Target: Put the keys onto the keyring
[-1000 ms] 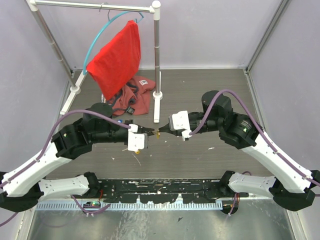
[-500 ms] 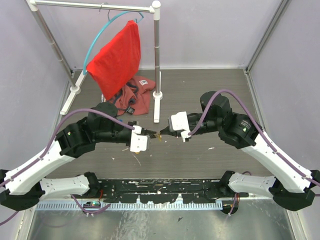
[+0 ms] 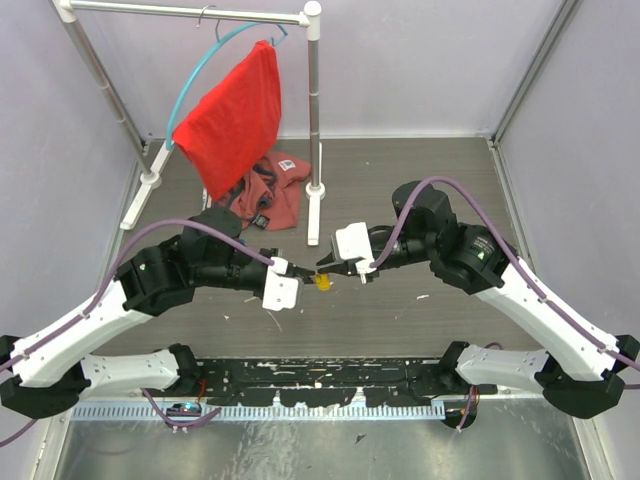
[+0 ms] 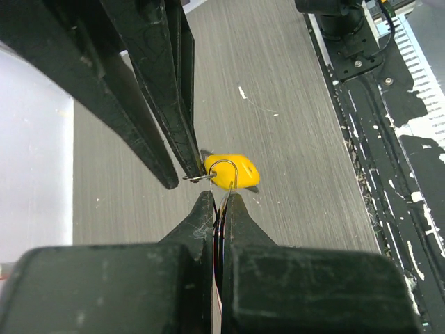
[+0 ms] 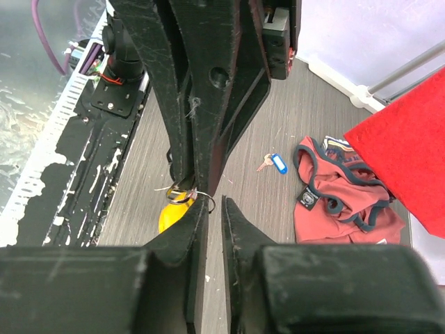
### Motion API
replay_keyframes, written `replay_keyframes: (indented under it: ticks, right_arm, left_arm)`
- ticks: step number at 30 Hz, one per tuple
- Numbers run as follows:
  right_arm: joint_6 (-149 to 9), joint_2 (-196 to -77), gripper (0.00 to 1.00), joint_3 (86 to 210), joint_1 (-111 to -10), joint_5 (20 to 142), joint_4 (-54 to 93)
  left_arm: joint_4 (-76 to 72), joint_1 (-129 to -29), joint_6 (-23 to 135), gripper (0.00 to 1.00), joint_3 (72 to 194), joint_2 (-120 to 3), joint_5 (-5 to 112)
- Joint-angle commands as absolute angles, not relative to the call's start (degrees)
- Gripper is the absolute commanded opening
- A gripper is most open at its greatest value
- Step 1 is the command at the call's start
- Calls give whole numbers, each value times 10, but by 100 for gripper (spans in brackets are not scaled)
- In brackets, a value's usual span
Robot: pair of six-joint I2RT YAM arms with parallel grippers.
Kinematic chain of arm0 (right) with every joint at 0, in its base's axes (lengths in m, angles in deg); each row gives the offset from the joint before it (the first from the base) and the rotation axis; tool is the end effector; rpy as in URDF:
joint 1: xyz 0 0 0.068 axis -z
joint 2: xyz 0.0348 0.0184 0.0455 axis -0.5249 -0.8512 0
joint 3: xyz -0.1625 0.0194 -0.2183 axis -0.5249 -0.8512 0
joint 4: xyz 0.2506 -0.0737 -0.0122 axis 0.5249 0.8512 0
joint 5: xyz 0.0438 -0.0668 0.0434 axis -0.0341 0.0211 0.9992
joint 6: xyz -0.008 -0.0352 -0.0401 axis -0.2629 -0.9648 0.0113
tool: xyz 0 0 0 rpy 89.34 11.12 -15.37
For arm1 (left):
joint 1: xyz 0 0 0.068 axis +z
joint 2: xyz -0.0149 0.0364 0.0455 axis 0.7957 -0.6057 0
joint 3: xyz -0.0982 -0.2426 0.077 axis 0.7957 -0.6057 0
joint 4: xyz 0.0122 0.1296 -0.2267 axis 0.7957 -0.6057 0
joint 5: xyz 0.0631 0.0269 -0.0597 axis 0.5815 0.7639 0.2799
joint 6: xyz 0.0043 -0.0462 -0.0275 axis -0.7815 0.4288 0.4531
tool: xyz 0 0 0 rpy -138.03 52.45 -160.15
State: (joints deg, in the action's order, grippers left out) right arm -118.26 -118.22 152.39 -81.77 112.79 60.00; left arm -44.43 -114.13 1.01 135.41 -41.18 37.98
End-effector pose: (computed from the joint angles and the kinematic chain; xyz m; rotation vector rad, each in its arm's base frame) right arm 0.1150 0.1728 0.4384 -1.6816 1.0108 0.7718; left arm 0.0811 -0.1790 0.4214 1.7390 0.9933 -0.6149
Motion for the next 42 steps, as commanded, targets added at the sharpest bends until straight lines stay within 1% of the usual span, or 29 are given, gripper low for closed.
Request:
replay_keyframes:
  ticks: [1, 9, 13, 18, 22, 28, 32, 37, 42]
  right_arm:
    - [-1188, -1184, 21, 1534, -806, 1087, 572]
    - [-1180, -1160, 28, 1529, -806, 1043, 546]
    - [-1161, -1132, 37, 1517, -806, 1032, 515]
    - [-1133, -1113, 39, 1503, -806, 1025, 493]
    - [-1097, -1097, 39, 1485, -806, 995, 471]
    - [-986, -1086, 39, 1472, -806, 954, 446]
    - [-859, -1088, 38, 1466, -806, 906, 446]
    - [-722, -1106, 42, 1499, -806, 780, 492]
    - [-658, -1116, 44, 1529, -806, 719, 504]
  left_arm:
    - [-439, -1153, 6, 0, 1375, -406, 333]
    - [-431, -1155, 12, 0, 1363, -399, 343]
    - [-417, -1154, 24, 0, 1349, -394, 348]
    - [-368, -1153, 67, 0, 1325, -383, 362]
    - [-331, -1154, 115, 0, 1310, -382, 378]
    - [-294, -1154, 185, 0, 1303, -393, 401]
    - [-274, -1153, 222, 0, 1303, -402, 448]
    - [-253, -1153, 249, 0, 1302, -409, 532]
    - [-223, -1154, 267, 0, 1294, -413, 637]
